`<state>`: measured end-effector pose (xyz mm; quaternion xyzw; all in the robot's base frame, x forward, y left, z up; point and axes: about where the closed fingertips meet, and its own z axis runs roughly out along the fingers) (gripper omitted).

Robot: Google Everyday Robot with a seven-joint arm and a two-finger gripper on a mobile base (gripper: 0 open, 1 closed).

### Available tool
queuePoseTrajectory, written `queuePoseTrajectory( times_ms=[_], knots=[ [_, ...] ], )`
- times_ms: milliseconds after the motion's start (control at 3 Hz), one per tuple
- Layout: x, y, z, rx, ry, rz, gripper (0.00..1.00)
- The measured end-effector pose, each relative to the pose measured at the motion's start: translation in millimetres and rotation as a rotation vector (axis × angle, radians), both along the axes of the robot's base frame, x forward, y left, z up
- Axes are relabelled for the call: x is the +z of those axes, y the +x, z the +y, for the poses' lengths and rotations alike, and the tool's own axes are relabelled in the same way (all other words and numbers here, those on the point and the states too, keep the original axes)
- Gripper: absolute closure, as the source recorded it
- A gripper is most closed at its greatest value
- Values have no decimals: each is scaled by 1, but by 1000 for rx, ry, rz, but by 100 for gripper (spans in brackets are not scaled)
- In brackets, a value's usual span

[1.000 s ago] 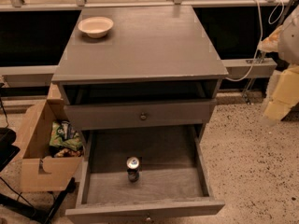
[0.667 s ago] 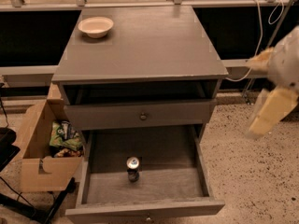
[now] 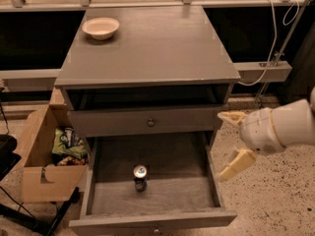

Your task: Pick redbull can from middle drawer and place on counter

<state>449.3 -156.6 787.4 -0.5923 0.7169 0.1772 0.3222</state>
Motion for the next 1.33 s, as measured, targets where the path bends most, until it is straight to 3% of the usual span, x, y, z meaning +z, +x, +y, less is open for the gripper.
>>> queuePoseTrajectory(
  times_ms=[333, 667, 1000, 1333],
  knots=[
    [-53, 42, 31, -29, 205, -85, 0],
    [-53, 42, 31, -29, 205, -85, 0],
    [-79, 53, 53, 3, 241, -78, 0],
    [-135, 84, 97, 65, 300, -74, 0]
  ],
)
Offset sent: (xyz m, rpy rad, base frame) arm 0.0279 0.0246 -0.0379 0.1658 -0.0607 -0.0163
